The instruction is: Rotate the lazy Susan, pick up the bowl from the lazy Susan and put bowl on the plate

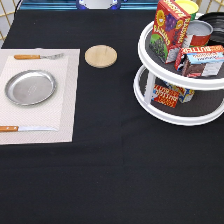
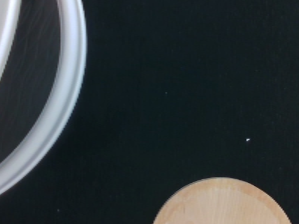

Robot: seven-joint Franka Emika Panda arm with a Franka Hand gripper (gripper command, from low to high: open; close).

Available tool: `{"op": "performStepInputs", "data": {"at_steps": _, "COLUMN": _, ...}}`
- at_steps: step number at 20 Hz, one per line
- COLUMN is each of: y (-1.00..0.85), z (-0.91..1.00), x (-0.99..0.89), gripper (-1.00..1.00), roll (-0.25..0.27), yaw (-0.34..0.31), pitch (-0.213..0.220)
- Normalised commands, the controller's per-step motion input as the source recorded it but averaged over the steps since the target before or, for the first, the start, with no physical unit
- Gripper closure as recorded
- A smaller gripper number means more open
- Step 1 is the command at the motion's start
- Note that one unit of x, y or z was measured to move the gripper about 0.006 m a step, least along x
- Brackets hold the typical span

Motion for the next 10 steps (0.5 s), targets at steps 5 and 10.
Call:
{"op": "performStepInputs", "data": {"at_steps": 5, "y": 0.25, "z": 0.03, "x": 0.24, "gripper": -1.0, "roll": -0.023, "yaw": -0.025, "pitch": 0.044}}
{"op": "performStepInputs", "data": {"at_steps": 10, "y": 0.36, "z": 0.15, "x": 0.42, "gripper": -1.0, "roll": 0.083, "yaw": -0.086, "pitch": 0.098}}
